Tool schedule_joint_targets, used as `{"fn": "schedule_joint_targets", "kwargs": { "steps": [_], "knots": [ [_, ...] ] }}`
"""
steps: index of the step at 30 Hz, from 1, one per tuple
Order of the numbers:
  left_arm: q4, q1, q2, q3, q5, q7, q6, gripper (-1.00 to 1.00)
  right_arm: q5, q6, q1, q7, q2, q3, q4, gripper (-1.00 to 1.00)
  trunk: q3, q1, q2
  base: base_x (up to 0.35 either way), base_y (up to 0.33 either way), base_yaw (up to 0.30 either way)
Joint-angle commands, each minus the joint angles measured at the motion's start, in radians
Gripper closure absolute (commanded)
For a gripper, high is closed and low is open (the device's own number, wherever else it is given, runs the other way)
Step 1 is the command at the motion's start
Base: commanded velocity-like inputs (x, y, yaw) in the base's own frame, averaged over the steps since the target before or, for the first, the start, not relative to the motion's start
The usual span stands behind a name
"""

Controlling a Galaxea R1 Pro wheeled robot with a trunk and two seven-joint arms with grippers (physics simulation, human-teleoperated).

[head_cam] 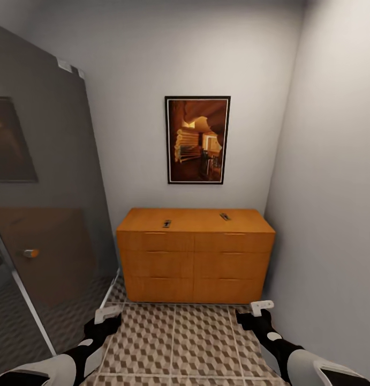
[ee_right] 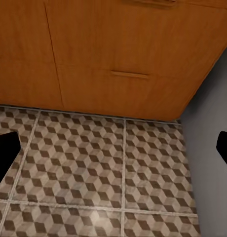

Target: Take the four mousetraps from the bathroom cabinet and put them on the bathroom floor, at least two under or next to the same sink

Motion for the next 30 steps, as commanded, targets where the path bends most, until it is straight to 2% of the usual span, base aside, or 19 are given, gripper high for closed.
{"fn": "schedule_joint_targets", "kwargs": {
  "steps": [1, 20, 30],
  "knots": [
    [0.004, -0.001, 0.0, -0.009, 0.006, 0.002, -0.006, -1.0, 0.01, -0.003, 0.0, -0.003, 0.0, -0.008, 0.001, -1.0, 0.0, 0.001, -0.001, 0.33, -0.094, 0.0],
    [0.004, -0.001, 0.002, -0.009, 0.007, 0.002, -0.007, -1.0, 0.01, -0.003, -0.001, -0.003, 0.0, -0.009, 0.001, -1.0, 0.0, 0.001, -0.001, 0.329, -0.14, 0.0],
    [0.004, -0.001, 0.002, -0.009, 0.008, 0.002, -0.013, -1.0, 0.012, -0.003, 0.0, -0.003, 0.0, -0.007, -0.001, -1.0, 0.0, 0.001, -0.001, 0.109, -0.042, 0.0]
  ]
}}
